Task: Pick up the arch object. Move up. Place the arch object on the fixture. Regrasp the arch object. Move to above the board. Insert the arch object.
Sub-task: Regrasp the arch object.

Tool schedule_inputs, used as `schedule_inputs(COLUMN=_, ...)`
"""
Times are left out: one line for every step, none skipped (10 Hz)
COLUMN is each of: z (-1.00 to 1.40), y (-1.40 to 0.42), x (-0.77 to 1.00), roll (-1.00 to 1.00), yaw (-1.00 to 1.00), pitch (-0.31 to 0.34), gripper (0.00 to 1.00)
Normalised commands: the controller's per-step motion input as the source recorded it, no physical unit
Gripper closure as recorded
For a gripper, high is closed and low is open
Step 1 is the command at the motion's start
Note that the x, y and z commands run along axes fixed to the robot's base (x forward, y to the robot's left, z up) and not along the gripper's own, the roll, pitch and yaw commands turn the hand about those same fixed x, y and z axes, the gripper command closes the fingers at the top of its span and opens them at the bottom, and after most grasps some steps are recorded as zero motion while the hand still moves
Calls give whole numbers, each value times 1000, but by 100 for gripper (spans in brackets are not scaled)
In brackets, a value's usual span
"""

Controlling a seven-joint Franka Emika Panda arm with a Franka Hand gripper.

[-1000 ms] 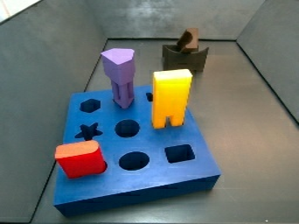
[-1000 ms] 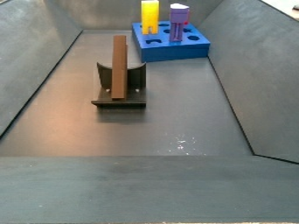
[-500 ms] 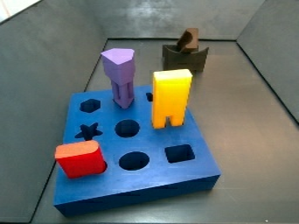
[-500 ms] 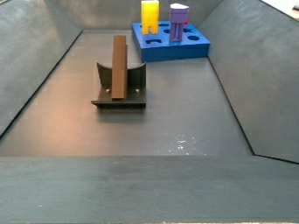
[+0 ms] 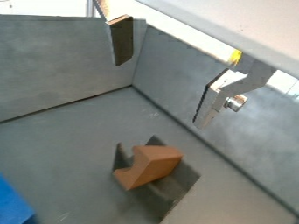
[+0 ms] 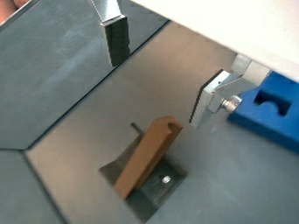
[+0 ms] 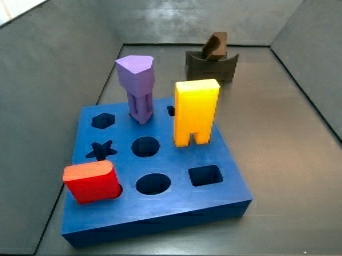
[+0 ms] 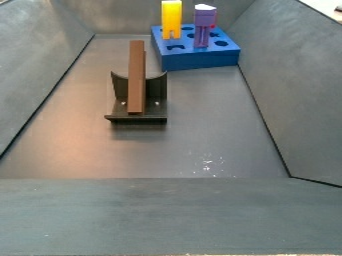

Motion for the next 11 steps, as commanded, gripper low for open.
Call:
schedule_inputs(z=-15, y=-47, x=127, roll=1000, yaw=67, pitch=135, gripper=0)
schedule_inputs(z=-16, y=-49, x=137, roll=1000, yaw=73, pitch=148, gripper=0)
schedule_inputs(z=-20, y=-54, x=168, roll=1000, yaw=90, pitch=170, gripper=0)
schedule_inputs(z=-25, y=-55, x=198, roll=1000, yaw=106, pitch=187, gripper=0)
schedule_inputs(z=-23, y=-59, x=241, roll=1000, yaw=134, pitch=210, gripper=0)
schedule_inputs(z=-24, y=-61, x=277, roll=1000, yaw=163, pitch=227, gripper=0)
schedule_inputs(z=-27, y=-64, x=335, roll=1000, yaw=213, pitch=250, gripper=0)
schedule_inputs(z=-25, y=-68, x=368, roll=1000, yaw=246, pitch=260, gripper=0)
schedule_inputs(z=-27, y=-70, x=447, roll=897, yaw=291, pitch=241, gripper=0)
schedule_inputs(z=-28, y=-73, x=511, roll=753, yaw=303, pitch=204, gripper=0)
schedule_inputs(z=-27, y=-77, x=579, roll=612, yaw=309, pitch=162, gripper=0)
